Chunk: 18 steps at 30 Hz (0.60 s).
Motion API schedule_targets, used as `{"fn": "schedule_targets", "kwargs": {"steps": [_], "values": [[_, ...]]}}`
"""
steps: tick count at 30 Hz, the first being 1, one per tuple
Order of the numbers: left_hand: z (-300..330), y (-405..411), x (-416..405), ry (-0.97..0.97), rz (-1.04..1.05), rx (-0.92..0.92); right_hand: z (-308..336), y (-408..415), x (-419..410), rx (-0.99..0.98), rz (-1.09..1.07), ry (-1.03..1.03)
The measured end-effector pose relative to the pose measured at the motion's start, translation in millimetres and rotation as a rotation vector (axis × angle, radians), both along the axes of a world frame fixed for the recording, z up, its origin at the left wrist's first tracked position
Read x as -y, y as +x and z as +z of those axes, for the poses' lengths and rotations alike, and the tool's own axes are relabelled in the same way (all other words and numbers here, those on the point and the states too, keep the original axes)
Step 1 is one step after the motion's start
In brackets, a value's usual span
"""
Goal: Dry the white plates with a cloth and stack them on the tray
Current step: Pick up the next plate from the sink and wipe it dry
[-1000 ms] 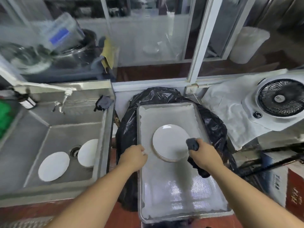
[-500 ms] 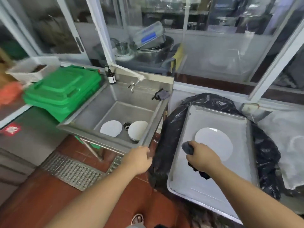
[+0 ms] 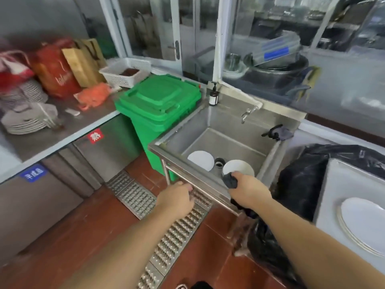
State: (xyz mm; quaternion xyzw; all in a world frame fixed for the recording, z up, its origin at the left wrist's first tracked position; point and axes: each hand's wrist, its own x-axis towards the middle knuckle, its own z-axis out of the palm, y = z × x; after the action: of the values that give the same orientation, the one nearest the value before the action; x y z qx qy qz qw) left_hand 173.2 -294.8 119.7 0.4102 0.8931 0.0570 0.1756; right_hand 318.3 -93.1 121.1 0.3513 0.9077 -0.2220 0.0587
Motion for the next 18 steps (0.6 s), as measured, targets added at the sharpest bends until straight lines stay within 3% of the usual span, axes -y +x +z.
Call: {"fn": "schedule_targets", "kwargs": {"steps": [9,18], "values": [[-9,-86,29,-0.014,0.03,-0.025,-5,-95,35,0.055,0.069,-0.031],[-21,-163,-43,-0.004,0.048,-0.012,-9,-173,-30,0.116,0.056,-0.106]]}}
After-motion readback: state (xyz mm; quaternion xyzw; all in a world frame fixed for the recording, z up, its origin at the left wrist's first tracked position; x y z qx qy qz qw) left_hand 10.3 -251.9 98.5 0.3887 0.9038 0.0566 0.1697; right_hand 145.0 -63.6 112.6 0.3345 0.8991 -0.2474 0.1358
